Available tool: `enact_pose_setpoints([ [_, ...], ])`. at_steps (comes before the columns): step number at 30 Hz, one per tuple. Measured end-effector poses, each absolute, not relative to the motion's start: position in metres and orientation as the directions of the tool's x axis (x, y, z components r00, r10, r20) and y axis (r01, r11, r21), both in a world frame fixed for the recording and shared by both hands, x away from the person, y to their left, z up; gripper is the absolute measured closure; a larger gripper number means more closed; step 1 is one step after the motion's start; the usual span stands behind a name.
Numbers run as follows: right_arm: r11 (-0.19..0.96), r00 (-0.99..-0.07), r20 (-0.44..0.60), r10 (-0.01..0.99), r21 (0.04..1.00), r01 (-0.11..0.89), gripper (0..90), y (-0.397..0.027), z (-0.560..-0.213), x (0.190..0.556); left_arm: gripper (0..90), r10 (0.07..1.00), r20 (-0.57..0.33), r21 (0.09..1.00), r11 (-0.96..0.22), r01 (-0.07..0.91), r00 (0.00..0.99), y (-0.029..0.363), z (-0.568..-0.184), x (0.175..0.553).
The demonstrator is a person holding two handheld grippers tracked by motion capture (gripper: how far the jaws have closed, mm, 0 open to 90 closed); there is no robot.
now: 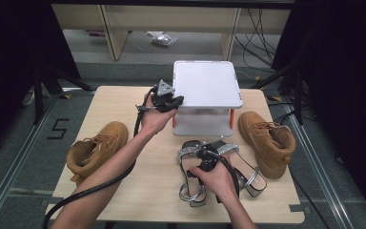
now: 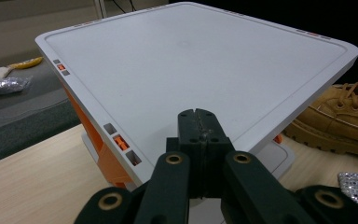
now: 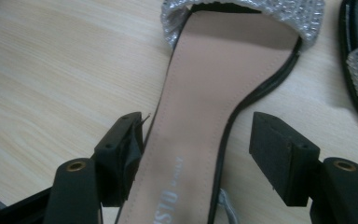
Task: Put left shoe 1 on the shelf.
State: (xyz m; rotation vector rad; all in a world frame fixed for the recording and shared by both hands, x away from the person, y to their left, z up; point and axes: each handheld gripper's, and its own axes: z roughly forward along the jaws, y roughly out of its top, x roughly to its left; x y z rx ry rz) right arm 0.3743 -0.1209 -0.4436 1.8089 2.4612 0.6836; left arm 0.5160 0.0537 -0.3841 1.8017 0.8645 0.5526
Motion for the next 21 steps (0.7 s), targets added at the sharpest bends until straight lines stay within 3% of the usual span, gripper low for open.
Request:
enact_pose_setpoints([
  [16, 0.278, -0.352, 0.233, 0.907, 0.298, 0.913, 34.5, -0.113, -0.452, 0.377, 89.7, 0.767, -0.013, 0.928, -0.229, 0.293, 0.642, 0.054, -0.385, 0.516],
  [18, 0.227, -0.282, 0.268, 0.921, 0.219, 0.949, 33.7, -0.106, -0.450, 0.375, 89.7, 0.768, -0.016, 0.928, -0.227, 0.295, 0.641, 0.054, -0.385, 0.516],
  [21, 0.240, -0.289, 0.261, 0.921, 0.201, 0.950, 33.6, -0.104, -0.453, 0.377, 89.7, 0.768, -0.007, 0.927, -0.235, 0.292, 0.640, 0.053, -0.385, 0.516],
])
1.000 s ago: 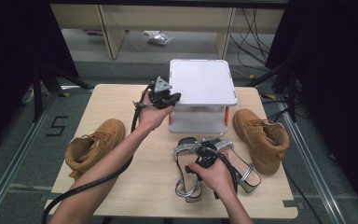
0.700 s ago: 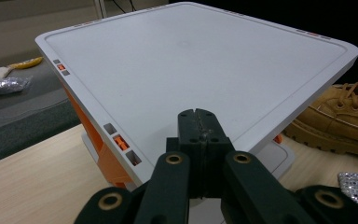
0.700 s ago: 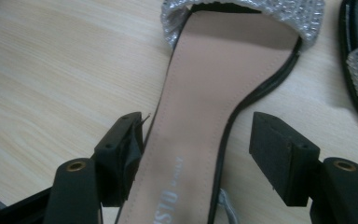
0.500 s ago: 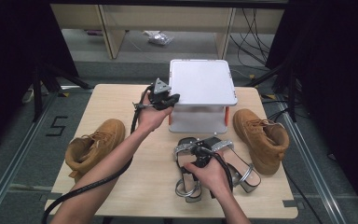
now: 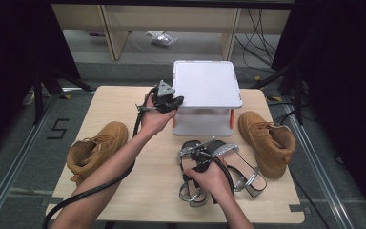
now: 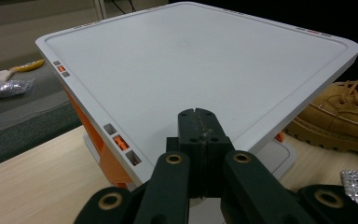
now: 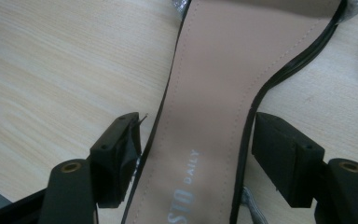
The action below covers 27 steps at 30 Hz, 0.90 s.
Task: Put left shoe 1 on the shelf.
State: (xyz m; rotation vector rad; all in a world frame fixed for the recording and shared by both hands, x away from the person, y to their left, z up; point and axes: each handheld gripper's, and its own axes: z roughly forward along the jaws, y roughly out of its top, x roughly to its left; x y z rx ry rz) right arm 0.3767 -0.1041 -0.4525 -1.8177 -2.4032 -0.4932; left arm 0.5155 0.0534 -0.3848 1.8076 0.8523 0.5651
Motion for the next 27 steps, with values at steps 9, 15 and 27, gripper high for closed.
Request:
enact_pose_setpoints([
  [9, 0.245, -0.278, 0.254, 0.926, 0.154, 0.957, 33.2, -0.100, -0.457, 0.384, 89.8, 0.769, -0.012, 0.927, -0.231, 0.296, 0.639, 0.054, -0.385, 0.516],
  [15, 0.271, -0.291, 0.242, 0.926, 0.116, 0.956, 33.3, -0.101, -0.460, 0.391, 89.8, 0.769, -0.010, 0.926, -0.235, 0.296, 0.640, 0.053, -0.384, 0.516],
  [27, 0.305, -0.316, 0.169, 0.934, 0.086, 0.948, 34.1, -0.090, -0.467, 0.398, 89.8, 0.764, -0.008, 0.922, -0.245, 0.301, 0.645, 0.054, -0.383, 0.517],
])
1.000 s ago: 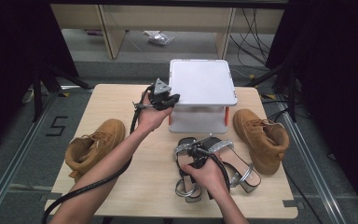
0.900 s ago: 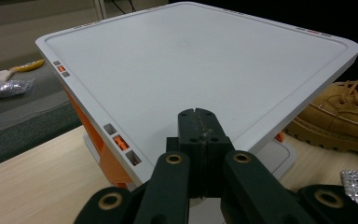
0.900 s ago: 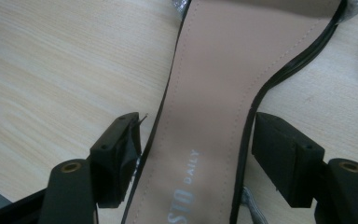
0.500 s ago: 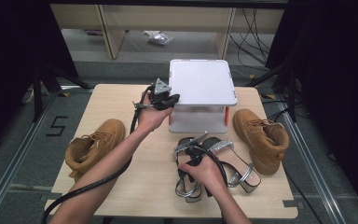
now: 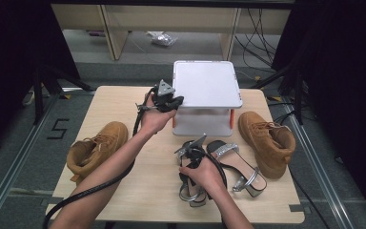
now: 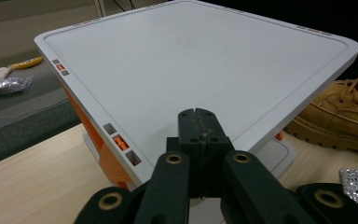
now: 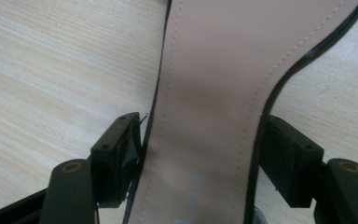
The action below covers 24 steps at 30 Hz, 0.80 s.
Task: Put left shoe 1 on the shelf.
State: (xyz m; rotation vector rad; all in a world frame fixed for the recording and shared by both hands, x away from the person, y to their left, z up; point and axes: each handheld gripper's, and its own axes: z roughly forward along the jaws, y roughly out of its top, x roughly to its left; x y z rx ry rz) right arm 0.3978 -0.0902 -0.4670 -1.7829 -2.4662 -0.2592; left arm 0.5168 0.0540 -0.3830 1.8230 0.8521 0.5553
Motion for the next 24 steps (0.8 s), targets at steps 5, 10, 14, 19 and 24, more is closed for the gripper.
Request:
enact_pose_setpoints([
  [5, 0.310, -0.315, 0.160, 0.935, 0.060, 0.949, 35.3, -0.0869, -0.4709, 0.3987, 89.8, 0.763, -0.009, 0.921, -0.246, 0.303, 0.646, 0.0536, -0.3828, 0.5169],
  [10, 0.295, -0.299, 0.167, 0.940, 0.046, 0.954, 37.2, -0.0868, -0.4720, 0.4004, 89.8, 0.765, -0.009, 0.919, -0.248, 0.307, 0.644, 0.0532, -0.3822, 0.5170],
  [14, 0.298, -0.300, 0.171, 0.938, 0.041, 0.954, 37.9, -0.0874, -0.4725, 0.4024, 89.8, 0.764, -0.012, 0.916, -0.251, 0.314, 0.645, 0.0540, -0.3811, 0.5178],
  [19, 0.308, -0.309, 0.157, 0.938, 0.031, 0.951, 38.5, -0.0869, -0.4718, 0.4025, 89.8, 0.763, -0.009, 0.915, -0.254, 0.313, 0.646, 0.0537, -0.3811, 0.5177],
  [24, 0.318, -0.320, 0.134, 0.938, 0.036, 0.947, 38.3, -0.0853, -0.4720, 0.4016, 89.8, 0.766, -0.014, 0.919, -0.244, 0.311, 0.642, 0.0535, -0.3822, 0.5170],
])
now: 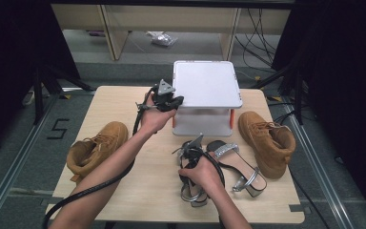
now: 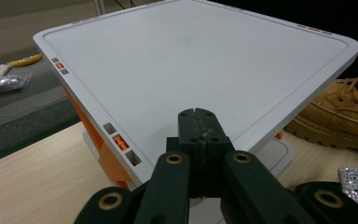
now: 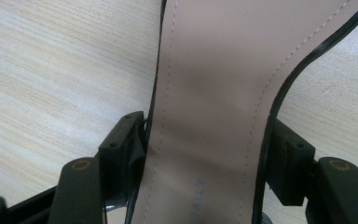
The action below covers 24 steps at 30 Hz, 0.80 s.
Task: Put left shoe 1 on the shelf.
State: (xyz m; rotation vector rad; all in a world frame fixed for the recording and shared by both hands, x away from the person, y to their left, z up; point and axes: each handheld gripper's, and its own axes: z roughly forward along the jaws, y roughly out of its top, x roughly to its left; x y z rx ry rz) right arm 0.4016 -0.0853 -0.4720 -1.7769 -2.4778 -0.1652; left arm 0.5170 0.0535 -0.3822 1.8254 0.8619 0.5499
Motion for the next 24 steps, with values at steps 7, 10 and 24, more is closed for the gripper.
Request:
enact_pose_setpoints([
  [7, 0.344, -0.346, 0.111, 0.932, 0.034, 0.938, 40.3, -0.0877, -0.4705, 0.4005, 89.8, 0.765, -0.022, 0.918, -0.240, 0.316, 0.644, 0.0544, -0.3818, 0.5176],
  [10, 0.357, -0.358, 0.097, 0.929, 0.025, 0.934, 40.4, -0.0874, -0.4701, 0.4016, 89.7, 0.764, -0.026, 0.919, -0.235, 0.316, 0.645, 0.0549, -0.3822, 0.5174],
  [24, 0.346, -0.345, 0.118, 0.931, 0.014, 0.938, 41.6, -0.0899, -0.4693, 0.4029, 89.8, 0.765, -0.034, 0.917, -0.232, 0.324, 0.643, 0.0543, -0.3818, 0.5179],
])
